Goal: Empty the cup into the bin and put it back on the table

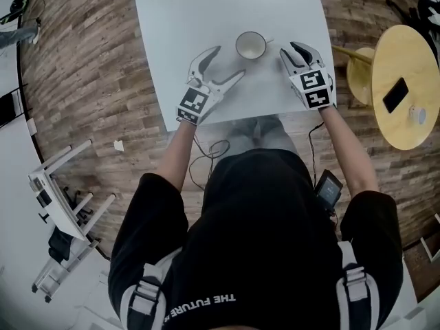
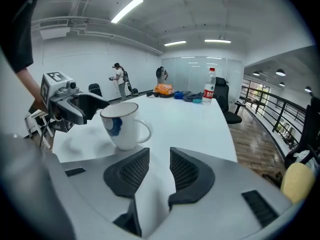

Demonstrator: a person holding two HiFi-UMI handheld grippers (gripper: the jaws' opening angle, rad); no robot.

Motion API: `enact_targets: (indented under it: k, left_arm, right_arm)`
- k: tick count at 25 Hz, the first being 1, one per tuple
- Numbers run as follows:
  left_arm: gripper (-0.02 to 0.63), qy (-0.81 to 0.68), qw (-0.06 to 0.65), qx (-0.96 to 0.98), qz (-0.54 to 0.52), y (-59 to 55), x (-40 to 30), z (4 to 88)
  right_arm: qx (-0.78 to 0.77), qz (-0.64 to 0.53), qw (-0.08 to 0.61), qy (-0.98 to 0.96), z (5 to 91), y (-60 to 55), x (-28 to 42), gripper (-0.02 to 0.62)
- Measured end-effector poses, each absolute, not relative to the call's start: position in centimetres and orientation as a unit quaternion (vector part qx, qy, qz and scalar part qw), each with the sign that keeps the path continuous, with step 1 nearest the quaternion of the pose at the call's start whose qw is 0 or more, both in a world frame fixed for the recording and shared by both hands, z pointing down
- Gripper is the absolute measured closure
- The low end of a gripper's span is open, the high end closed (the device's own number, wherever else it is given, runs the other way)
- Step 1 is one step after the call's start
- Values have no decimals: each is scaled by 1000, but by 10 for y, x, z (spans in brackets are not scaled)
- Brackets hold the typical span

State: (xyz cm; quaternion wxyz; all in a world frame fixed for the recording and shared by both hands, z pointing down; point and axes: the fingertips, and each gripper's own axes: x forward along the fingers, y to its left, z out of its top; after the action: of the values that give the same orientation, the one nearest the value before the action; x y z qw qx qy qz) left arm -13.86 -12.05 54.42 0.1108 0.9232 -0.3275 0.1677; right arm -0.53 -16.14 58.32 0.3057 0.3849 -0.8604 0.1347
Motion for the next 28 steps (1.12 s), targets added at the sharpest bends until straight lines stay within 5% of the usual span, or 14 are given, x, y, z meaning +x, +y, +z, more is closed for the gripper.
enact_targets:
  k: [5,6,8,9,11,15,28]
  left_arm:
    - [250,-455,113,881,70,-107,-186,448]
    - [298,-472,108,873,51,-104,-186,425]
    - [554,-492,99,865,19,-97,-179,386]
    - [567,-492,93,865,9,-95,-174,371]
    - [583,-487,78,870,4,-89,-163,349]
    - [584,-477,57,877,13,-76,-149,329]
    - [584,-473,61,879,6,-79,-142,320]
  right_arm:
    - [402,89,221,-884,478,-146,-15,477]
    - [401,79,196,-891,451,-140,-19,477]
    - [403,61,147,-901,403,-131,-23,494]
    - [406,56,124,-904,383,-127,-24,512]
    - [410,59,83,-906,352,-119,-27,577]
    - [406,65,38,-911,321,-99,-31,580]
    - [429,56,43,-901,323,-105,-21,578]
